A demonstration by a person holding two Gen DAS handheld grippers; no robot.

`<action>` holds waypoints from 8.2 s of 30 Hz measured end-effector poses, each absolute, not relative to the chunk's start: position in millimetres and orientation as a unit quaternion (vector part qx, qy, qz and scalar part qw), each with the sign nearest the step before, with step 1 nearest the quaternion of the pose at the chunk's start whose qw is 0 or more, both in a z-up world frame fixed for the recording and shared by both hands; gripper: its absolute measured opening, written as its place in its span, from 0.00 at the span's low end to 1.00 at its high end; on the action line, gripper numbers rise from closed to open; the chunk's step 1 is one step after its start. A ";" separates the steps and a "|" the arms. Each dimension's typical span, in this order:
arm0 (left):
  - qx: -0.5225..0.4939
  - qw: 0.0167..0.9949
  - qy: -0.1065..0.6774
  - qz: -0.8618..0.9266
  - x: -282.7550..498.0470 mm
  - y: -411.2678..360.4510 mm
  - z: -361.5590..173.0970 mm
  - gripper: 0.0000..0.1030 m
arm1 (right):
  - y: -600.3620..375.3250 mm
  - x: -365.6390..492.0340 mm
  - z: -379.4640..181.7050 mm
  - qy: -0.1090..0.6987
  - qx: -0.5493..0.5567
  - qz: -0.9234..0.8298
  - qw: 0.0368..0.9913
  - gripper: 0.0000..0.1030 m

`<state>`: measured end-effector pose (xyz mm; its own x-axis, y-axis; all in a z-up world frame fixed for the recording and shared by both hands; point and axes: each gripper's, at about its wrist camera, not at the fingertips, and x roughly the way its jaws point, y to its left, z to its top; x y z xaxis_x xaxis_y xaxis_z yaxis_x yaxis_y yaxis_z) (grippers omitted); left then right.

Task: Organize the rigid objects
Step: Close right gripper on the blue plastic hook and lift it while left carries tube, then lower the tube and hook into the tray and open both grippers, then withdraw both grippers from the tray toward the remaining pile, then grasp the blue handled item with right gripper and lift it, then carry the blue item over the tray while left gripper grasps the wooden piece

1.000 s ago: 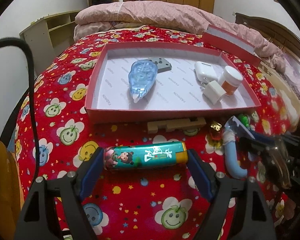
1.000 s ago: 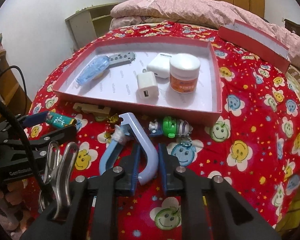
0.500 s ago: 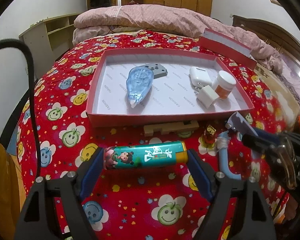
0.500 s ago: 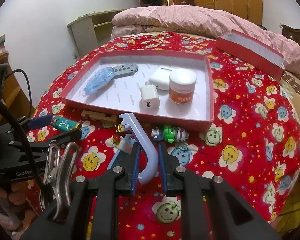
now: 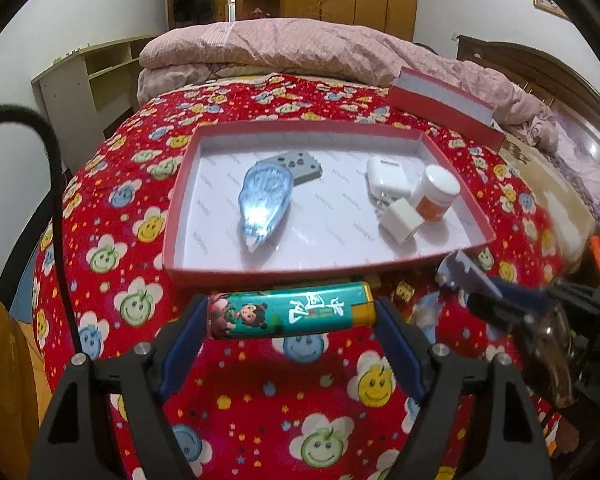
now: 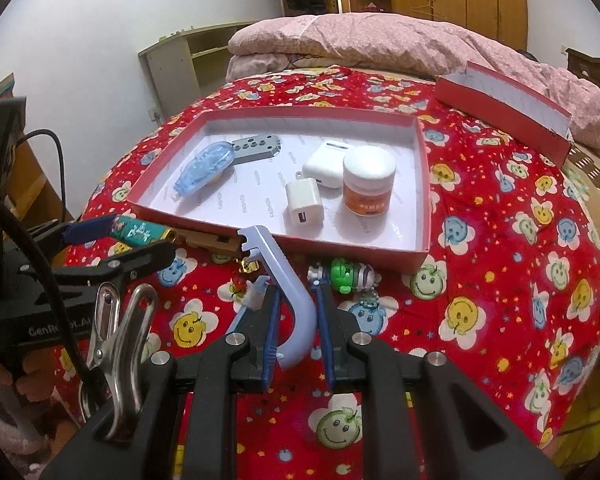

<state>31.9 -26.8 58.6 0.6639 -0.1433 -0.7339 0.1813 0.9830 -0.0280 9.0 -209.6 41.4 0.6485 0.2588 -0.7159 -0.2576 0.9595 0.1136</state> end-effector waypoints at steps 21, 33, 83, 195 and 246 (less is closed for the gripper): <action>0.012 0.900 0.426 -0.092 92.3 -36.2 57.6 0.82 | -218.9 26.7 42.4 0.403 0.007 0.142 0.904 0.19; 0.038 0.902 0.423 -0.077 112.0 -43.0 44.5 0.82 | -227.3 47.7 50.9 0.402 -0.003 0.132 0.906 0.19; 0.052 0.898 0.431 -0.075 123.0 -45.5 28.7 0.85 | -237.1 188.5 52.2 0.430 -0.030 0.077 0.899 0.19; -0.009 0.890 0.448 -0.087 55.5 -16.0 24.9 0.85 | -206.5 -2.1 7.3 0.451 -0.013 0.128 0.883 0.13; 0.019 0.904 0.421 -0.073 40.3 -41.2 34.0 0.78 | -222.1 -8.2 3.7 0.440 0.021 0.138 0.887 0.13</action>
<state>40.3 -41.2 34.0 0.6347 -0.1160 -0.7640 0.1477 0.9886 -0.0274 -8.2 -222.1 3.7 0.5756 0.2625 -0.7745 -0.2260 0.9613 0.1578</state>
